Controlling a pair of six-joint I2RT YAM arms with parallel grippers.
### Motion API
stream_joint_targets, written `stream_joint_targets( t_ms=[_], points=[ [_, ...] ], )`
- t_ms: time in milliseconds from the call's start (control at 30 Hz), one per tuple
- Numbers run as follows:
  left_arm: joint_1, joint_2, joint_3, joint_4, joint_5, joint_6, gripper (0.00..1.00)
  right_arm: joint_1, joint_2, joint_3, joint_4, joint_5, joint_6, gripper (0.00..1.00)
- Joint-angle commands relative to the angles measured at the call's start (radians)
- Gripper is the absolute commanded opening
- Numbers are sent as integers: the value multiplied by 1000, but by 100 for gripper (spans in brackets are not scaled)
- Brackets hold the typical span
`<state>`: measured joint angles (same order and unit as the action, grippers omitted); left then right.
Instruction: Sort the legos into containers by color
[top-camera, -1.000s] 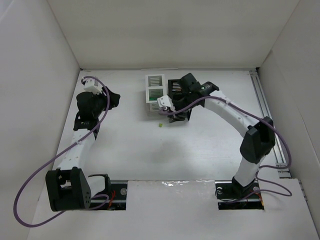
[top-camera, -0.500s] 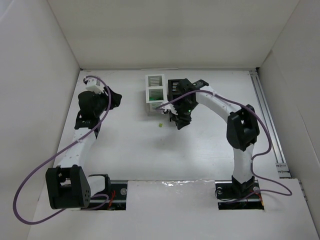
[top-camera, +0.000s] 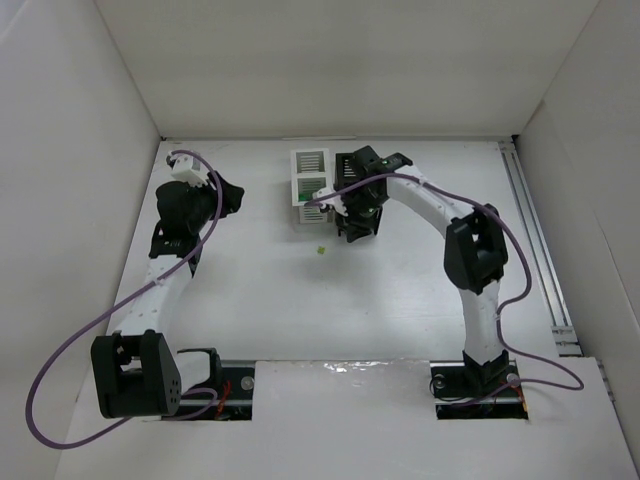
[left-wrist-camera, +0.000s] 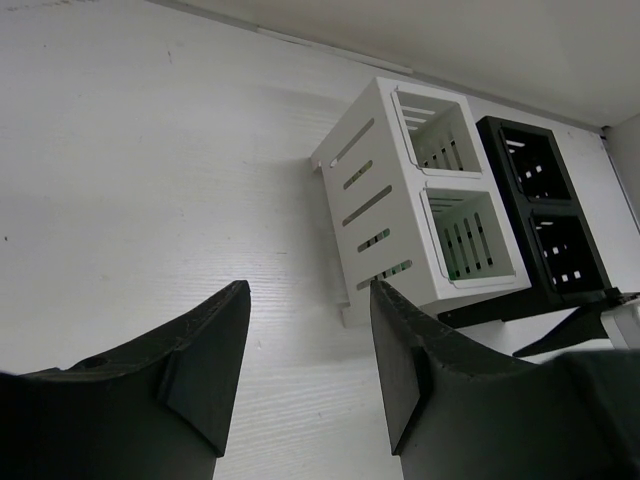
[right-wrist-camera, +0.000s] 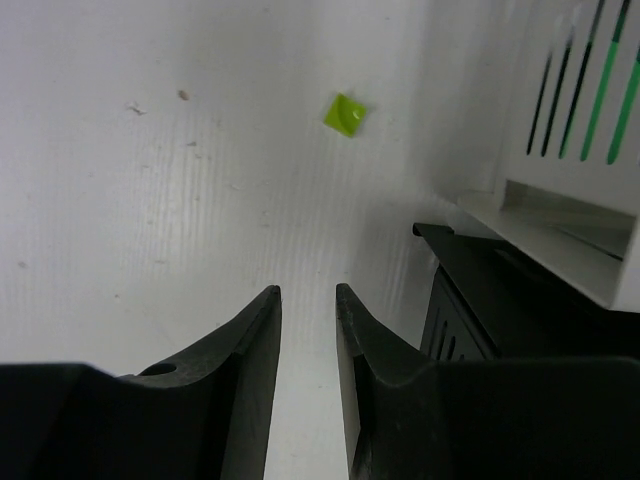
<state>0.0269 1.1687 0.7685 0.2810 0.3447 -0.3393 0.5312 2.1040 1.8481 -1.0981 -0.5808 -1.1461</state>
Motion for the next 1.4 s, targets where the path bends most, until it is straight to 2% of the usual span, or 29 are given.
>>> stream_joint_targets(
  t_ms=[0,233,300,333,500,633,700,800,1133,1367],
  points=[
    [-2,0,48,49,13,-9,48,-19,30,62,84,12,8,34],
    [-2,0,48,49,13,-9,48,-39,56,102,104,22,28,34],
    [-12,0,38,49,13,-9,48,-39,44,88,104,3,28,35],
    [-12,0,38,49,13,-9,48,-39,21,88,104,-8,28,40],
    [-12,0,38,49,13,-9,48,16,-87,-15,78,-63,-53,44],
    [-12,0,29,49,22,-9,48,73,-199,-177,139,-73,-102,49],
    [-12,0,29,49,22,-9,48,82,-239,-220,149,-73,-179,50],
    [-12,0,29,49,22,-9,48,95,-224,-233,162,-54,-259,50],
    [-12,-9,20,49,31,-9,48,136,-30,-69,191,9,-290,49],
    [-12,-20,11,40,22,0,48,156,25,-36,182,35,-336,49]
  ],
)
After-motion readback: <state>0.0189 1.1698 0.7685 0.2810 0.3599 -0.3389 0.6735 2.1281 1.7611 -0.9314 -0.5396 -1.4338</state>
